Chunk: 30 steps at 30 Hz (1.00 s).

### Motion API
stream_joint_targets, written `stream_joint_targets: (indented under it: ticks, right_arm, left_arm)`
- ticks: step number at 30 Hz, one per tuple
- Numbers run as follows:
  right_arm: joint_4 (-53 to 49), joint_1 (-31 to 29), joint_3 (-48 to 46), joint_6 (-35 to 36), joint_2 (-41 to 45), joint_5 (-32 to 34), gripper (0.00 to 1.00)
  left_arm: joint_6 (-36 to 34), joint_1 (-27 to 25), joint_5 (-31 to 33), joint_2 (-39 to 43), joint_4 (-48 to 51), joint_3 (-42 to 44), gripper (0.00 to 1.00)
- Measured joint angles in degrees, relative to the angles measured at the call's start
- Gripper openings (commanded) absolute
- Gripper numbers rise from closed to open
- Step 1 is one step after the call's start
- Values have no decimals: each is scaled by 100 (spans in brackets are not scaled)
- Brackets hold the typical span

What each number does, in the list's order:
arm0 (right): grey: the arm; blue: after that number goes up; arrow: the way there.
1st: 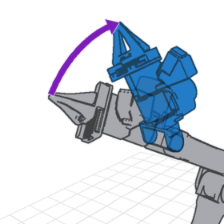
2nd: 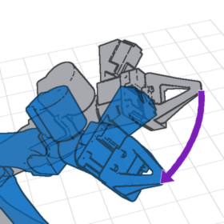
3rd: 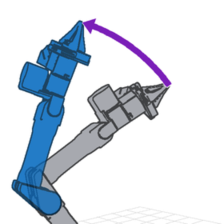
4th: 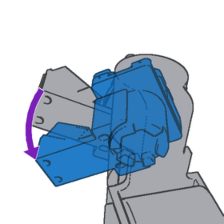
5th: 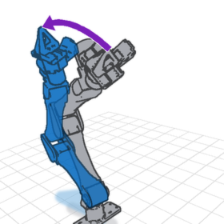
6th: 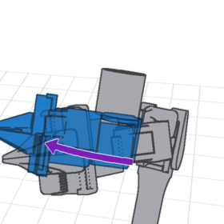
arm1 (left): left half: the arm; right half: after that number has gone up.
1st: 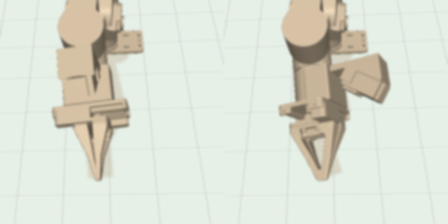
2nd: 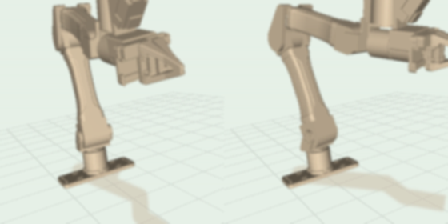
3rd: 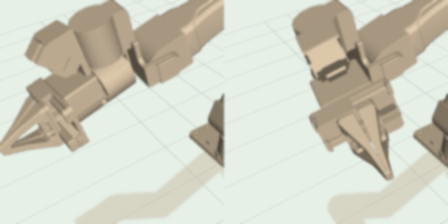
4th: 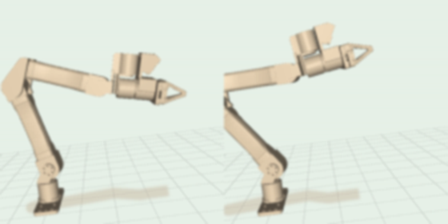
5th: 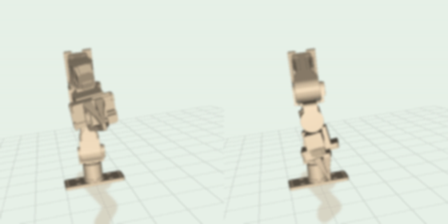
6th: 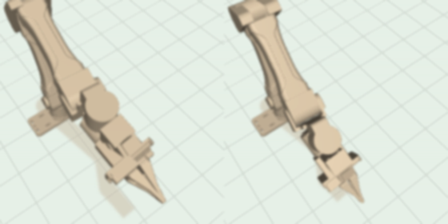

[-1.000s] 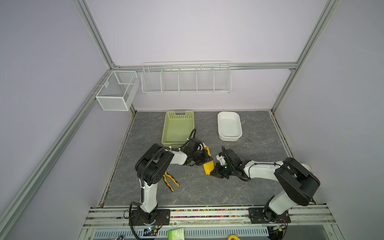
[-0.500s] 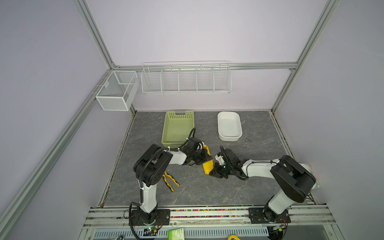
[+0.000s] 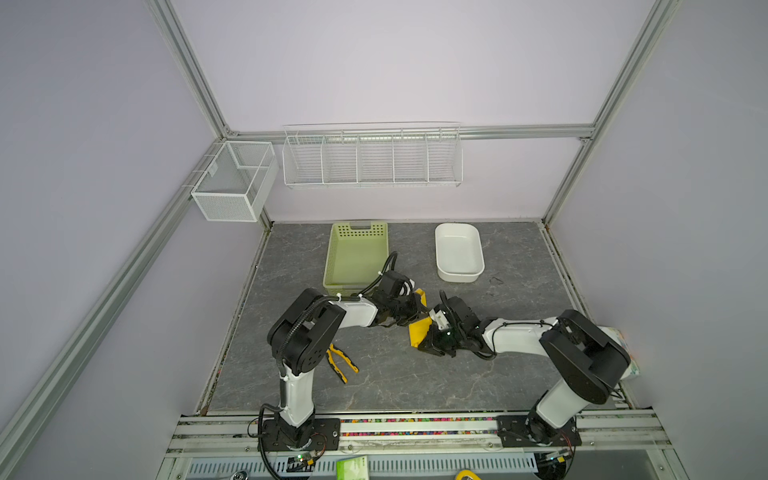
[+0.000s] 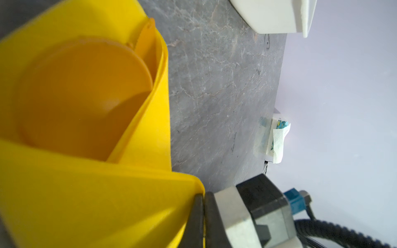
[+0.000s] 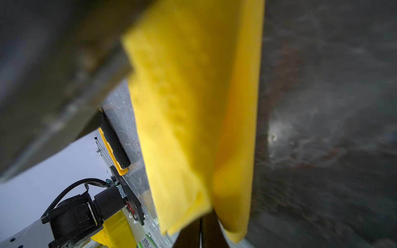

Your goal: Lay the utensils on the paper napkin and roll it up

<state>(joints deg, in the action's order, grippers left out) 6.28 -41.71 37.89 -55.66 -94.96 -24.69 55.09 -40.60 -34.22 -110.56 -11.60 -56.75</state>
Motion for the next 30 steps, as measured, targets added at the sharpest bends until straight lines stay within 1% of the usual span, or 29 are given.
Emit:
stream_joint_targets:
  ticks: [5,13,23,27,30]
  right_arm:
    - [0,0,0,17,-4,-2,7]
    - [4,-2,4,20,-11,-4,7]
    - [20,-17,9,39,-17,-2,7]
    - [7,-46,11,42,-15,11,7]
    - [-70,-50,35,59,2,46,9]
  left_arm:
    - [92,-42,-31,-125,-96,-4,0]
    - [404,-63,-116,-566,-581,-4,0]
    - [452,-122,-7,-579,-713,15,0]
    - [468,-129,-7,-616,-925,96,0]
    - [435,-133,2,-616,-1047,168,0]
